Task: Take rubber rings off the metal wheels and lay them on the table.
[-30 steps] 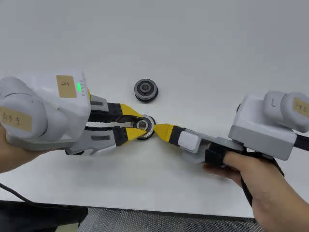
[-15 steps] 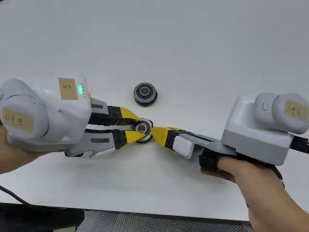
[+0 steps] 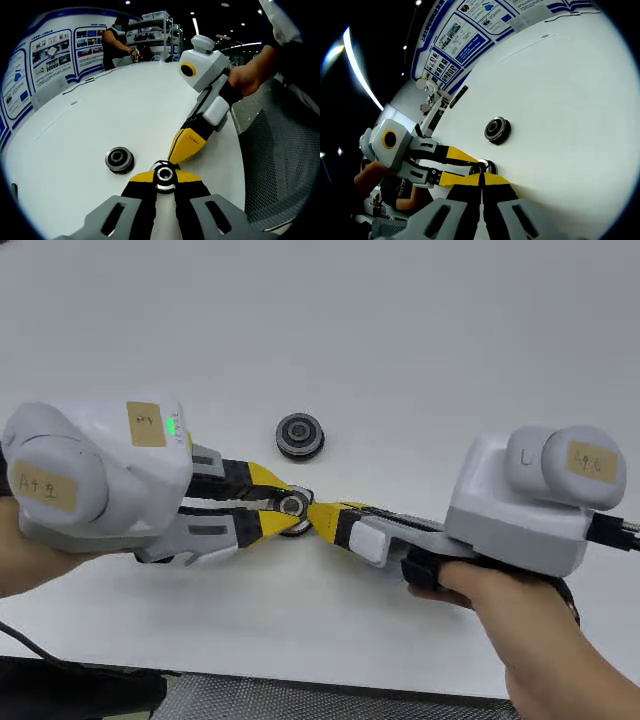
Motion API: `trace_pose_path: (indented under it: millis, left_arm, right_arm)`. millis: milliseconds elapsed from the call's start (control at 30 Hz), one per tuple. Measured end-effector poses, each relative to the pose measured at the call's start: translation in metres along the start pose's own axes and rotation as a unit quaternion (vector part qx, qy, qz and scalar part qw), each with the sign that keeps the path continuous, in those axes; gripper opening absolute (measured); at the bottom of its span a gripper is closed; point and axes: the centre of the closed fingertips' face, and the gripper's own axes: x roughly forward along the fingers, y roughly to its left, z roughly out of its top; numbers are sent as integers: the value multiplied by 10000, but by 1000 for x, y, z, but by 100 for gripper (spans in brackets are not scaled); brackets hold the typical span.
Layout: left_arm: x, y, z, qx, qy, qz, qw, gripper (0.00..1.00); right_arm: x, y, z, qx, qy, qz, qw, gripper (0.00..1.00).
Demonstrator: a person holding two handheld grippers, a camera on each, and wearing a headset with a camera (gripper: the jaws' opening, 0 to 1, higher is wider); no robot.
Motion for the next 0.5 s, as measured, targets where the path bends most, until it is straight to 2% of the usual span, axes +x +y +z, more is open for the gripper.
trace_pose_path:
  millis: [500]
  left_arm:
    - [0, 0, 1, 28, -20, 5, 10000, 13]
  right_arm:
    - [1, 4, 0, -381, 63, -35, 9992, 1]
